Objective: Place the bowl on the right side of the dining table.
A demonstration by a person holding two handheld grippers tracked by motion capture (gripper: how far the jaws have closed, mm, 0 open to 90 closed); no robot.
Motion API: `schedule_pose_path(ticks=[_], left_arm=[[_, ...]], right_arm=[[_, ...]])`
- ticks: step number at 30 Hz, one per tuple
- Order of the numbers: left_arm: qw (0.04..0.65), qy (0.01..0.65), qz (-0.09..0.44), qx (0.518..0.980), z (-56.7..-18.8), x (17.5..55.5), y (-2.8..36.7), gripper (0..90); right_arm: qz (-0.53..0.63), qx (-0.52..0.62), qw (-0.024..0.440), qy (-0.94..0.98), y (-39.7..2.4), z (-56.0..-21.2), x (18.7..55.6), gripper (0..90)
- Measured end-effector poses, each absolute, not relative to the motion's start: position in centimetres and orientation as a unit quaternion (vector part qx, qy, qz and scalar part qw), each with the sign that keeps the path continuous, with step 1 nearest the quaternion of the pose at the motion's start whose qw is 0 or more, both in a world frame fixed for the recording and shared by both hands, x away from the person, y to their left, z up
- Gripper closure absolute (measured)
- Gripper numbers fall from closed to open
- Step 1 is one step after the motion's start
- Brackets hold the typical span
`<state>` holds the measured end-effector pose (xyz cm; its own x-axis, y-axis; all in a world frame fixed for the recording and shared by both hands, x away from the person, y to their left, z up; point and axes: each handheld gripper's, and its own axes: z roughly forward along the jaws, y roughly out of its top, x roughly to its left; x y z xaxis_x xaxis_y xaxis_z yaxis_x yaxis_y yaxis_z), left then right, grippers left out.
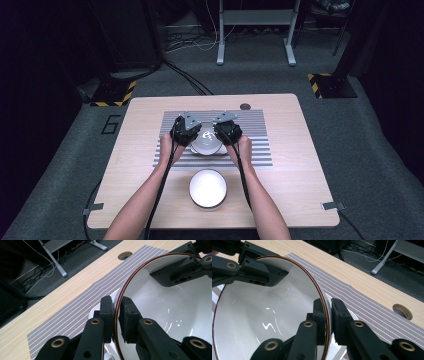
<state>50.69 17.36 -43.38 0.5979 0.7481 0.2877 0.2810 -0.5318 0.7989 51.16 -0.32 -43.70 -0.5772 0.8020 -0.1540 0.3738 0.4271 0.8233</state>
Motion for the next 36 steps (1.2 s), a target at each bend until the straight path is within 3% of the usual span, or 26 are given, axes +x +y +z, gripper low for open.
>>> schedule_pose_path(ticks=[36], left_arm=[[0.334, 0.346, 0.277, 0.832, -46.2, 54.6, 16.7, 80.9]], right_arm=[[0.357, 0.408, 0.236, 0.806, -0.1, -46.5, 55.1, 81.6]])
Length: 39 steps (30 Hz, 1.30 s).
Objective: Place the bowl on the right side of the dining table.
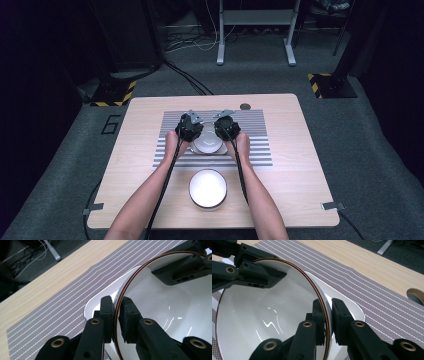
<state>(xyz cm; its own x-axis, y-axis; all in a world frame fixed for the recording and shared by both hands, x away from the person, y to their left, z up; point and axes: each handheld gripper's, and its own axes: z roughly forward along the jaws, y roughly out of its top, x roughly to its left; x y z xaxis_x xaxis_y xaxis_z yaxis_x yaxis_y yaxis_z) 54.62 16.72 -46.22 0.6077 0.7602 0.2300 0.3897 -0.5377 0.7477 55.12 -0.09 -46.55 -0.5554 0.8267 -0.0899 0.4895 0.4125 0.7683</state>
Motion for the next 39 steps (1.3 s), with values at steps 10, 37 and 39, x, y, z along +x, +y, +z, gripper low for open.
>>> schedule_pose_path(ticks=[10, 37, 39], left_arm=[[0.328, 0.361, 0.269, 0.830, -46.4, 55.8, 16.5, 78.9], [0.299, 0.416, 0.213, 0.832, -46.9, 57.5, 16.8, 78.9], [0.296, 0.417, 0.214, 0.833, -47.0, 57.6, 16.8, 78.9]], right_arm=[[0.353, 0.426, 0.217, 0.804, -0.2, -46.7, 56.2, 81.5], [0.340, 0.481, 0.167, 0.791, -1.3, -47.8, 58.3, 83.2], [0.335, 0.482, 0.164, 0.793, -1.2, -47.7, 58.5, 83.2]])
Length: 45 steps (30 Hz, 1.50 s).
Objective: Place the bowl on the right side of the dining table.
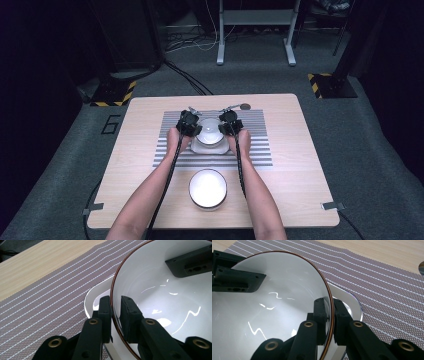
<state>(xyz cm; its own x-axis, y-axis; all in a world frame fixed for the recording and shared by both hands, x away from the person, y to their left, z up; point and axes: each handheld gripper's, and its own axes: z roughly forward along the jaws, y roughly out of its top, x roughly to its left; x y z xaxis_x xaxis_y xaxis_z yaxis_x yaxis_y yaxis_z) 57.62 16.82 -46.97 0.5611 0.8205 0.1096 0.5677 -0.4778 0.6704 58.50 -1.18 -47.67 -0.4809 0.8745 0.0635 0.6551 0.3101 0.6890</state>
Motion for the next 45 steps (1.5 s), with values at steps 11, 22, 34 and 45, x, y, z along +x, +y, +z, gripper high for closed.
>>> schedule_pose_path(ticks=[11, 22, 34, 45], left_arm=[[0.295, 0.433, 0.190, 0.830, -47.2, 58.8, 17.0, 78.9], [0.294, 0.428, 0.196, 0.832, -46.4, 59.0, 17.2, 73.8], [0.316, 0.441, 0.194, 0.817, -44.8, 58.1, 19.0, 23.3], [0.332, 0.420, 0.200, 0.820, -43.2, 55.9, 20.4, 10.5]], right_arm=[[0.327, 0.497, 0.139, 0.792, -1.2, -47.9, 59.6, 82.8], [0.324, 0.494, 0.132, 0.796, -1.5, -48.0, 60.0, 81.2], [0.327, 0.494, 0.147, 0.792, -1.8, -46.2, 59.0, 21.8], [0.342, 0.476, 0.152, 0.796, -2.9, -44.3, 56.5, 3.1]])
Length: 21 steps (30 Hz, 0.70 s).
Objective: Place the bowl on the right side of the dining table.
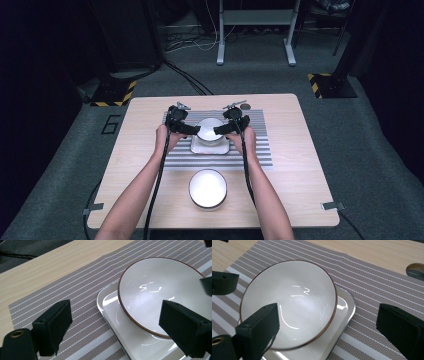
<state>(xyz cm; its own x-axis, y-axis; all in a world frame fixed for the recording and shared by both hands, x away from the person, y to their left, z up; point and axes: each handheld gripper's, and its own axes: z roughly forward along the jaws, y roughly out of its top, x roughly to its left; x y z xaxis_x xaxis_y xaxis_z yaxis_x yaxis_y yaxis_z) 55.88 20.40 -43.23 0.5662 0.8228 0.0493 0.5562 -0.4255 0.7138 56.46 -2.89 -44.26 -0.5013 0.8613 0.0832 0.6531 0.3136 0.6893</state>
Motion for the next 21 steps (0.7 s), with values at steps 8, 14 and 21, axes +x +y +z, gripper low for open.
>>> schedule_pose_path(ticks=[8, 14, 21], left_arm=[[0.333, 0.407, 0.214, 0.823, -42.3, 53.7, 22.0, 7.1], [0.331, 0.402, 0.219, 0.825, -42.2, 51.9, 23.5, 6.0], [0.338, 0.392, 0.236, 0.822, -41.8, 49.5, 25.6, 5.8]], right_arm=[[0.366, 0.460, 0.161, 0.793, -5.1, -43.2, 53.6, 1.1], [0.380, 0.451, 0.167, 0.790, -6.6, -42.7, 51.2, 0.2], [0.383, 0.449, 0.181, 0.787, -8.2, -42.5, 48.7, 0.0]])
